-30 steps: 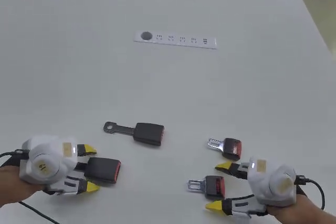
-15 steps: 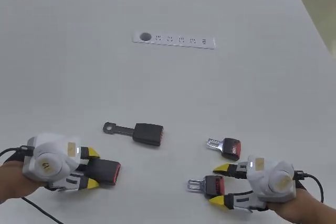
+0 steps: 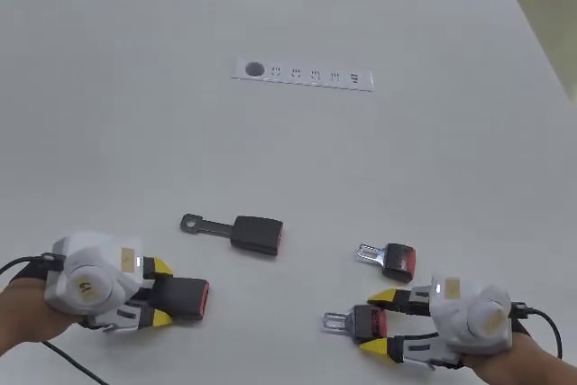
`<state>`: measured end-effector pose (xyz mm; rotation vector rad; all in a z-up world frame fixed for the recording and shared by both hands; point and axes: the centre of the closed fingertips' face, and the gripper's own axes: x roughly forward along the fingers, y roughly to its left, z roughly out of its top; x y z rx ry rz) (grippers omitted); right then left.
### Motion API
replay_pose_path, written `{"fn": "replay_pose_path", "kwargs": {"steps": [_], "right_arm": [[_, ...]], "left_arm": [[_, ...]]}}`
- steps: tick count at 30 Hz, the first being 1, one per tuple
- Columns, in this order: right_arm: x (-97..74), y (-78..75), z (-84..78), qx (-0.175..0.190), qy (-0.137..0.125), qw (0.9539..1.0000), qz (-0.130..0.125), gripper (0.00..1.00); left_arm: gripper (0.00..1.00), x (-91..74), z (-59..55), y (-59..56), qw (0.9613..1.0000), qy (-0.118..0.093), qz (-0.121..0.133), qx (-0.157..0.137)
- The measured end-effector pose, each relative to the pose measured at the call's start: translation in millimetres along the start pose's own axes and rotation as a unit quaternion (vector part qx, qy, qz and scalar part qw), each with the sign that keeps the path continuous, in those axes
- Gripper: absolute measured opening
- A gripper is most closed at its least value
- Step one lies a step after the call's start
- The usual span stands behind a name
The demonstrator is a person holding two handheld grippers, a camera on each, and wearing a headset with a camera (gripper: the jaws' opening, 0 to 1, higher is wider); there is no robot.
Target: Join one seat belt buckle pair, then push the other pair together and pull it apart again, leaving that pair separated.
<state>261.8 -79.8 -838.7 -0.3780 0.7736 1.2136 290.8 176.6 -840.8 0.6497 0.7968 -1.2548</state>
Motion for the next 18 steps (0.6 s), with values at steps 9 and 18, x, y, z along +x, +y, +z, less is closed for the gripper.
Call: {"fn": "replay_pose_path", "kwargs": {"steps": [9, 18], "right_arm": [[5.2, 1.2, 4.1, 0.008, -0.005, 0.9999, -0.01, 0.37], [23.4, 6.0, 19.1, 0.003, -0.016, 0.9997, -0.017, 0.37]], "left_arm": [[0.36, 0.3, -0.3, 0.8, 1.0, 0.004, 0.0, -0.005], [0.36, 0.9, -0.4, 1.1, 0.9999, 0.009, 0.0, -0.01]]}}
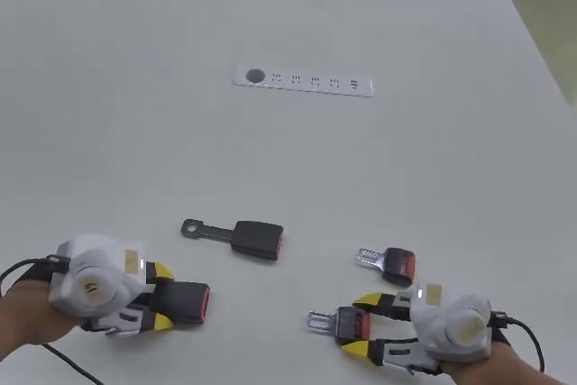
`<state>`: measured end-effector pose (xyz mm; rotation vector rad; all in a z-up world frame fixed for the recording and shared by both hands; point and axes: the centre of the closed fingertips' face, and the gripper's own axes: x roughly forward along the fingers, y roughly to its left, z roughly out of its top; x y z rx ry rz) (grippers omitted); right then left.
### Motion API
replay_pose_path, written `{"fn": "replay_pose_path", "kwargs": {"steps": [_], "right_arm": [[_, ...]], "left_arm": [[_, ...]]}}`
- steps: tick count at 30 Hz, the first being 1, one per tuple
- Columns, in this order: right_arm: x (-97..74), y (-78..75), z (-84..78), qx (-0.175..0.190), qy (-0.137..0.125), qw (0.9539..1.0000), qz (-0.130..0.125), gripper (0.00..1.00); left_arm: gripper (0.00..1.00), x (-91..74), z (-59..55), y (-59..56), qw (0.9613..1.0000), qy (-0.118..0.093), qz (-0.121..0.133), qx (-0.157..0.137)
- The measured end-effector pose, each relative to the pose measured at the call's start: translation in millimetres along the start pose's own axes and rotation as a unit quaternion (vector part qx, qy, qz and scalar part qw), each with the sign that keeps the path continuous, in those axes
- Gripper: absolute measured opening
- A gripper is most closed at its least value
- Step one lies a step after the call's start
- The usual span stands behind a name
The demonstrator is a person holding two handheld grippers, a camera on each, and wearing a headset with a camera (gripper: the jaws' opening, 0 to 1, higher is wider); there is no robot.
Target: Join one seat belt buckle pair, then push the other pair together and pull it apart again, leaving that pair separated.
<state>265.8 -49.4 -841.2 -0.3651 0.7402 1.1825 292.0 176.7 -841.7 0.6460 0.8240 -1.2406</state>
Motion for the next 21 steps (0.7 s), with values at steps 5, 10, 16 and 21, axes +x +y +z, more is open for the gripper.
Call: {"fn": "replay_pose_path", "kwargs": {"steps": [5, 10, 16, 21], "right_arm": [[10.9, 1.9, 8.9, -0.002, -0.004, 1.0, -0.005, 0.36], [21.0, 4.3, 18.8, -0.005, -0.009, 0.9999, -0.003, 0.36], [33.9, 9.4, 30.2, -0.014, -0.009, 0.9999, 0.001, 0.36], [45.2, 12.1, 40.1, -0.014, -0.013, 0.9998, -0.001, 0.36]], "left_arm": [[0.36, 0.3, -0.3, 0.8, 1.0, 0.001, 0.0, 0.001], [0.36, 0.5, 0.0, 0.8, 1.0, 0.004, -0.002, 0.005], [0.36, 0.2, -0.4, 0.7, 1.0, 0.003, -0.001, 0.004], [0.36, 0.2, -0.8, 0.5, 1.0, 0.003, -0.001, 0.004]]}}
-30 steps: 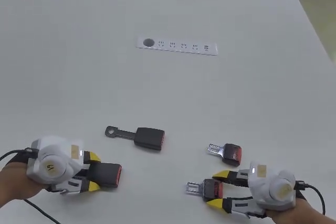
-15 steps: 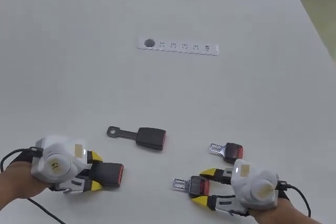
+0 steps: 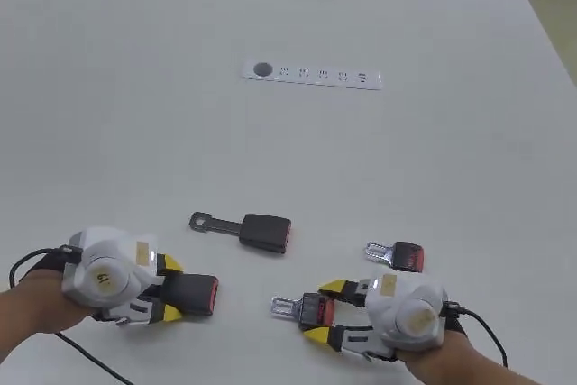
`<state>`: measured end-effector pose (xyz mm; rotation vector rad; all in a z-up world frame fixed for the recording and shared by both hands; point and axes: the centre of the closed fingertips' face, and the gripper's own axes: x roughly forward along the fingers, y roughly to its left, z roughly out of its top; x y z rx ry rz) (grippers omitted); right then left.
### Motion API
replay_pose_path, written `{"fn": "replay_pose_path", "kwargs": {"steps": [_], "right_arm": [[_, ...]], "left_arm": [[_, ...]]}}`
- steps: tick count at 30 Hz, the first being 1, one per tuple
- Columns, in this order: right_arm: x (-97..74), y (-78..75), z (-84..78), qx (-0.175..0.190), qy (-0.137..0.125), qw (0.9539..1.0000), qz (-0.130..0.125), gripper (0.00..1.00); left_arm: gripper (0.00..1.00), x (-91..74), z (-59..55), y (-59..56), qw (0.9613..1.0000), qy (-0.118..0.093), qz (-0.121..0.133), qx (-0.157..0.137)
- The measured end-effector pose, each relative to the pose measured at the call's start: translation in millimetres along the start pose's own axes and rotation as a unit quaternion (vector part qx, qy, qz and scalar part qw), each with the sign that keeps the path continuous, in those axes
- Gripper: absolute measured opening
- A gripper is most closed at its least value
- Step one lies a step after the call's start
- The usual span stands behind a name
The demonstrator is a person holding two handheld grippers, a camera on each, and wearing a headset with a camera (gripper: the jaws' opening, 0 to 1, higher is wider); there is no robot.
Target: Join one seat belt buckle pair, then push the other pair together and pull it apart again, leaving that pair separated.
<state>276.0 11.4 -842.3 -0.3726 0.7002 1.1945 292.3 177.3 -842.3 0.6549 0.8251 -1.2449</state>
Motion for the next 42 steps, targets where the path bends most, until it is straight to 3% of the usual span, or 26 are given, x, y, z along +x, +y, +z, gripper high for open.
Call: {"fn": "replay_pose_path", "kwargs": {"steps": [26, 35, 42], "right_arm": [[56.2, 24.0, 52.3, -0.021, -0.016, 0.9993, 0.025, 0.36], [63.1, 26.6, 58.0, -0.034, -0.002, 0.999, 0.027, 0.36], [62.8, 28.0, 57.1, -0.016, -0.001, 0.9997, 0.017, 0.36]], "left_arm": [[0.35, 0.4, 0.4, -2.5, 0.9998, 0.015, -0.004, 0.015], [0.35, 1.3, 0.7, -4.0, 0.9994, 0.02, -0.01, 0.027], [0.35, 1.4, 0.9, -2.9, 0.9987, 0.027, -0.015, 0.041]]}}
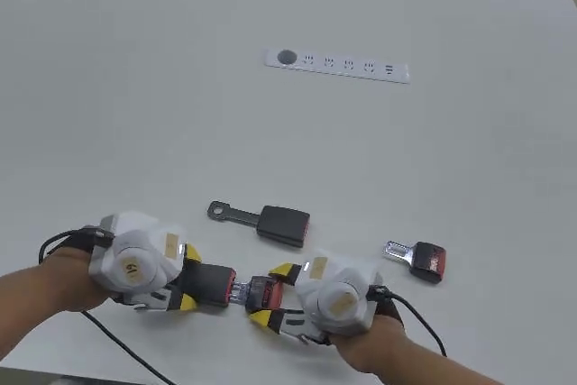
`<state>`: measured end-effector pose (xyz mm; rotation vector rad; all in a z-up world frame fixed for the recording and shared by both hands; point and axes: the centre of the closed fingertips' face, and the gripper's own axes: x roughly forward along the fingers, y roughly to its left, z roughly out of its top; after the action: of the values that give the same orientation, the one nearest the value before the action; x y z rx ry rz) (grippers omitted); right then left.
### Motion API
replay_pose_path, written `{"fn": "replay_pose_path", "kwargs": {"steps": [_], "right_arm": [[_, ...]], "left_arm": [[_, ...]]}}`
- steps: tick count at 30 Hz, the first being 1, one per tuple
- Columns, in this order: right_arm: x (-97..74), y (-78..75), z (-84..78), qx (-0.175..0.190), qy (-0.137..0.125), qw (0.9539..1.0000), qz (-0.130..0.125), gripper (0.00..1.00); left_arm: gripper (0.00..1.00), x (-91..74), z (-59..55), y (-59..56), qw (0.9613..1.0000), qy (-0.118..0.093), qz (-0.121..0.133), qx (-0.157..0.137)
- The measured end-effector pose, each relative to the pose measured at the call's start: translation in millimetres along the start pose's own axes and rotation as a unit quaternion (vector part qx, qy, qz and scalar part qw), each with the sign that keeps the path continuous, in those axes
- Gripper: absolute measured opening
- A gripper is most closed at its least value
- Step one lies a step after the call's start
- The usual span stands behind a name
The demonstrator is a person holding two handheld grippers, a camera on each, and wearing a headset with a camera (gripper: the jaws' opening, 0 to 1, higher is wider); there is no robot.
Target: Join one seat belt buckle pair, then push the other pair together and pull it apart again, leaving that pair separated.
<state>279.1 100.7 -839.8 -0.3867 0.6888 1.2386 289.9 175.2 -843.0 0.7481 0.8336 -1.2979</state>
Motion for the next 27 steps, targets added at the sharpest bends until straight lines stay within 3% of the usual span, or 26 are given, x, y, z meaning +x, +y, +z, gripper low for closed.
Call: {"fn": "replay_pose_path", "kwargs": {"steps": [12, 16, 27], "right_arm": [[9.3, 1.3, 7.6, -0.013, 0.014, 0.9997, 0.013, 0.35], [12.0, 3.0, 10.4, -0.026, 0.033, 0.9989, 0.02, 0.35], [13.5, 2.6, 11.0, -0.019, 0.034, 0.9991, 0.015, 0.35]], "left_arm": [[0.34, 0.4, 1.9, -1.4, 0.9997, 0.004, -0.009, 0.02], [0.34, -1.1, 0.8, -2.4, 0.9997, 0.002, -0.012, 0.019], [0.34, 0.0, 1.5, -0.4, 0.9996, 0.003, -0.015, 0.022]]}}
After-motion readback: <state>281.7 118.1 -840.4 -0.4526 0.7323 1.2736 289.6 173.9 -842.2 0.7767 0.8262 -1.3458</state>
